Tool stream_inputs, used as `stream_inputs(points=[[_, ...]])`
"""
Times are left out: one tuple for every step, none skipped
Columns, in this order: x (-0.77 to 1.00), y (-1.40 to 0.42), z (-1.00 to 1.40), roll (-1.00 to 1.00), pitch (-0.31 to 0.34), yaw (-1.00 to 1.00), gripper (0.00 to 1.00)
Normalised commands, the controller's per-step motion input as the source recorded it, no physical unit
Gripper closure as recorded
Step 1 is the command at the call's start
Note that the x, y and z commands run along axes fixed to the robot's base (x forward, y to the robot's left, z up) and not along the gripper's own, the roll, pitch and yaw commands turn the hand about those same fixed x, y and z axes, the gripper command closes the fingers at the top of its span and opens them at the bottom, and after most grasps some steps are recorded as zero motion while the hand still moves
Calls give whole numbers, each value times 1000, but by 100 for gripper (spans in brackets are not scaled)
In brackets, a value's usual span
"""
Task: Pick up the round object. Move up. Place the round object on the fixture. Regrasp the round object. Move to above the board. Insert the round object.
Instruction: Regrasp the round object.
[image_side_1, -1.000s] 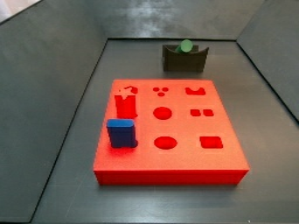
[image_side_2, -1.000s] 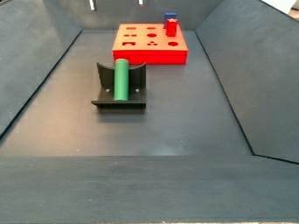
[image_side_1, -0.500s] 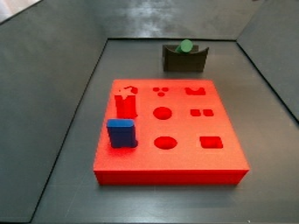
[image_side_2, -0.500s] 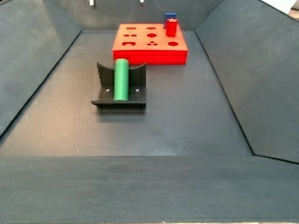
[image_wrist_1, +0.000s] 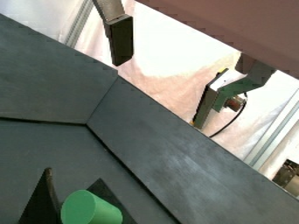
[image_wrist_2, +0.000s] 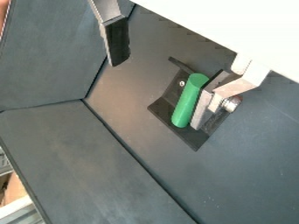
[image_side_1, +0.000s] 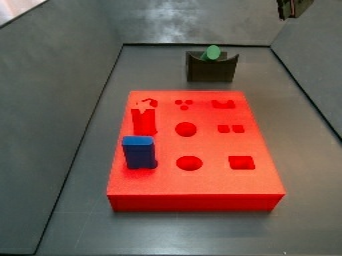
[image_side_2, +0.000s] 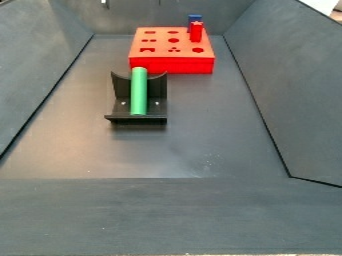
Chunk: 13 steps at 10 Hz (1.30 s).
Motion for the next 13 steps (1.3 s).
stream_inputs(points=[[31,77,-1000,278,48,158,0],[34,75,-1000,255,13,161,0],[43,66,-1000,218,-15,149,0],[58,60,-1000,154,-47,123,0],[64,58,-1000,126,-60,111,0],[73,56,-1000,93,-86,80,0],[81,53,-1000,84,-97,58,0],[94,45,-1000,78,-99,27,0],[99,45,-1000,82,-94,13,0],[112,36,-1000,81,-75,-11,0],[115,26,-892,79,-59,-21,0],[96,15,-695,79,-34,-30,0],[88,12,-601,78,-32,-31,0]])
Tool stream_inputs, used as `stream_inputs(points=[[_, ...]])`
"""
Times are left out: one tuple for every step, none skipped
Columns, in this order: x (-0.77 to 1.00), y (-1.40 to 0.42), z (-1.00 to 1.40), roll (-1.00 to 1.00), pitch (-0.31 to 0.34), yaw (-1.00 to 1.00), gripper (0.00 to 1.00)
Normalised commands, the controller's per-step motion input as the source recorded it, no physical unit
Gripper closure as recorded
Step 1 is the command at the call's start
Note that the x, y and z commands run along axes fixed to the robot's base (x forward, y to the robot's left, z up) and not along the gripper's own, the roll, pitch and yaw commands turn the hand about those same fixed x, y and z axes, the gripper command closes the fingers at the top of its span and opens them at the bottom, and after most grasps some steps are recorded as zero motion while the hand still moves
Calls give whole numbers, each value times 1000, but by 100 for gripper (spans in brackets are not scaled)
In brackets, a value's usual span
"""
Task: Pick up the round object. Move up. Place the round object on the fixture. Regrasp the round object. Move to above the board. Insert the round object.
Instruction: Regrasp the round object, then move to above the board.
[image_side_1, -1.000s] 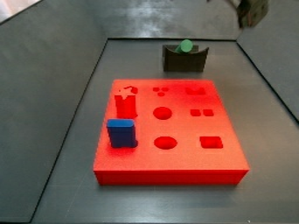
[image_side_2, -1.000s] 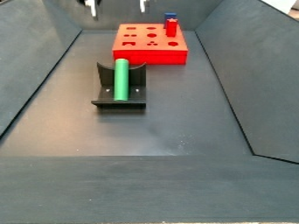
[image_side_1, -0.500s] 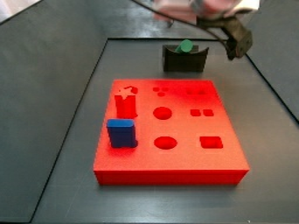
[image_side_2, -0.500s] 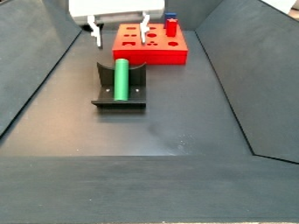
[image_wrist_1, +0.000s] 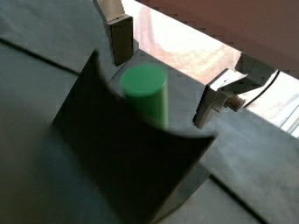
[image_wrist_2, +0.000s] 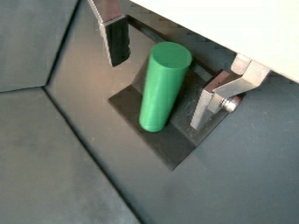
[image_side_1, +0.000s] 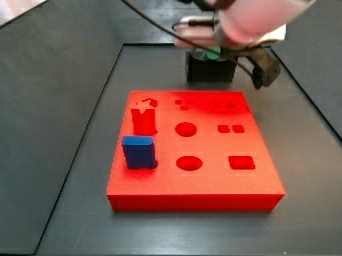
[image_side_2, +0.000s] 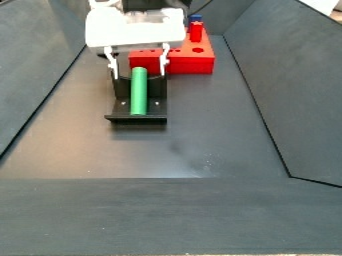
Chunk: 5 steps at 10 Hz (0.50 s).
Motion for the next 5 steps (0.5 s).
stream_inputs(points=[[69,11,-364,74,-26,-18,0],[67,6,-267,70,-22,-14,0],[12,2,-170,56,-2,-8,0],[0,0,0,0,0,0,100],[-47,-180,1000,-94,36,33,100]])
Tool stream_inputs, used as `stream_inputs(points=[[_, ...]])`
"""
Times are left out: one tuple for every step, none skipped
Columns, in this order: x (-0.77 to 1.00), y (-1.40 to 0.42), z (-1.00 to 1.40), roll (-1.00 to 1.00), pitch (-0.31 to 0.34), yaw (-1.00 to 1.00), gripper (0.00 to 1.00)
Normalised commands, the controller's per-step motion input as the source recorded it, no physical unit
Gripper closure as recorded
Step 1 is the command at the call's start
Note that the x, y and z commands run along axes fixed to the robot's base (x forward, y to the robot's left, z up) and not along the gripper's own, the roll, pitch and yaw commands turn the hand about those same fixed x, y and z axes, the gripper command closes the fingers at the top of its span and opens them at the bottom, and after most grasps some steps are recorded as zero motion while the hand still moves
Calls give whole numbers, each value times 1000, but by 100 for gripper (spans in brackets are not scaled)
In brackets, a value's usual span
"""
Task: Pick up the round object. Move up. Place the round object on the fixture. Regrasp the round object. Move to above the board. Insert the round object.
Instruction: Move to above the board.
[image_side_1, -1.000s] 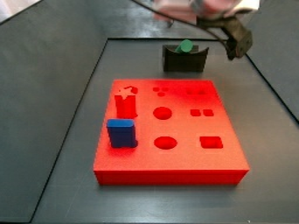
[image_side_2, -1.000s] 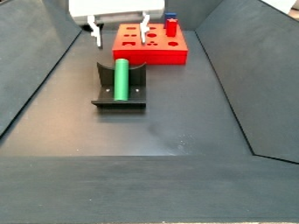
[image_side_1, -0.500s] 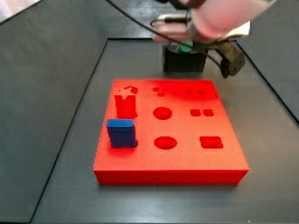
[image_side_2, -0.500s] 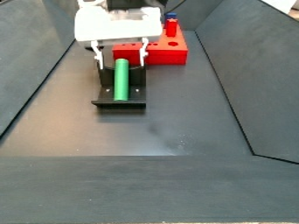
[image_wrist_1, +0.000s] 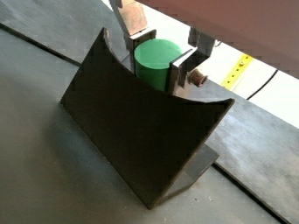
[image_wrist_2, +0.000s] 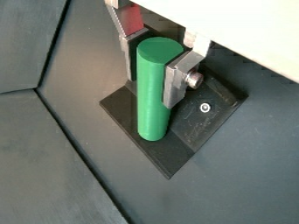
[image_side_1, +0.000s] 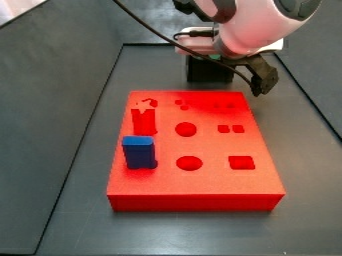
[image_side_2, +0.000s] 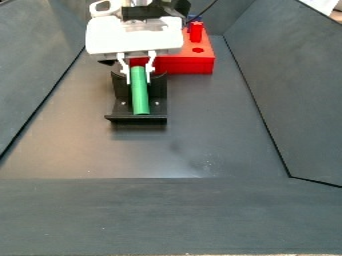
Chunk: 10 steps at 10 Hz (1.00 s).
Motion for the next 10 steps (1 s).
stream_inputs(points=[[-49,-180,1000,-95,39,29,100],[-52,-165,1000,-89,39,24,100],[-52,-159,1000,-91,42,25,100],[-50,-152,1000,-70,45,26,100],[-51,-148,1000,-53,48,27,100],[-49,-140,1000,-41,48,30,100],[-51,-136,1000,-41,52,31,100],[-52,-128,1000,-42,44,36,100],[-53,-123,1000,-42,39,36,100],[-54,-115,1000,-43,35,37,100]])
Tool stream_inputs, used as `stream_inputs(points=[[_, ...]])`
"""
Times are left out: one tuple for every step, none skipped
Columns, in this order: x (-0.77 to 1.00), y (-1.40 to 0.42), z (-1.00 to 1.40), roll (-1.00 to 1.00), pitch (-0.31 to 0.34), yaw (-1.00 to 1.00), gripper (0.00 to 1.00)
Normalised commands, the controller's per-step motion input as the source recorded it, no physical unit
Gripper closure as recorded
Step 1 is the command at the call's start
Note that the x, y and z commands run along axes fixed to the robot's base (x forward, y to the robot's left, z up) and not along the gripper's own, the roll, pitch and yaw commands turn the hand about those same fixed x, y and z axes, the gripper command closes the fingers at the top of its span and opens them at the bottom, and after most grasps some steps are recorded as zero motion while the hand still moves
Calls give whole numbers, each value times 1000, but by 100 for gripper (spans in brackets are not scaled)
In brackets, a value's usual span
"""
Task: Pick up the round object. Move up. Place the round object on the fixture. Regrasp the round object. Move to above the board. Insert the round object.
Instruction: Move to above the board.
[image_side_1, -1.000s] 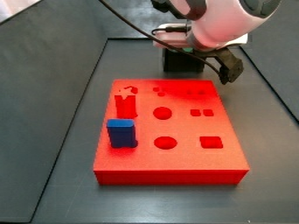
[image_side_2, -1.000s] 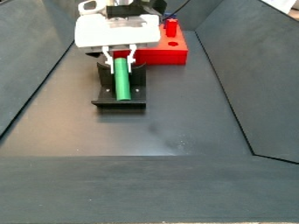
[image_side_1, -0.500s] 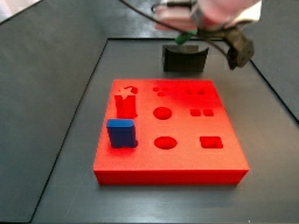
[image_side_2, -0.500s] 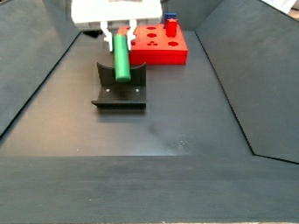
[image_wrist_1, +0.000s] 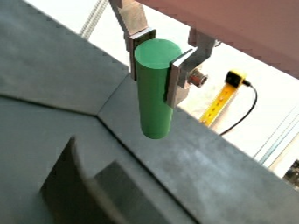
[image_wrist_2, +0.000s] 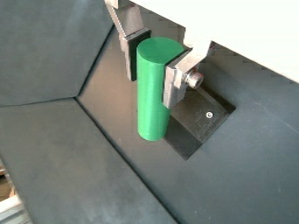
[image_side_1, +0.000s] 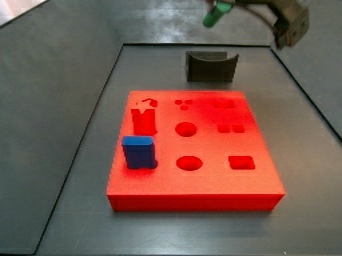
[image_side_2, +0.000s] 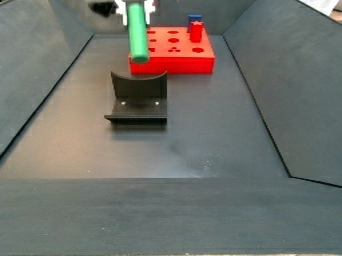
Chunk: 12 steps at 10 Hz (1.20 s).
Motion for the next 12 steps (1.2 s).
stream_inputs(points=[[-54,-111,1000,-46,35,37,100],[-53,-102,1000,-42,34,31,100],[-53,-97,1000,-42,39,29,100],[-50,-89,1000,-43,46,28,100],[-47,-84,1000,-45,50,27,100],[-39,-71,1000,-46,64,27,100],[-26,-61,868,-45,73,29,100],[-8,-44,635,-38,90,32,100],[2,-38,518,-41,98,37,100],[10,-29,284,-42,118,50,100],[-607,-1000,208,-1000,-26,-109,100],[-609,-1000,179,-1000,-35,-107,100]])
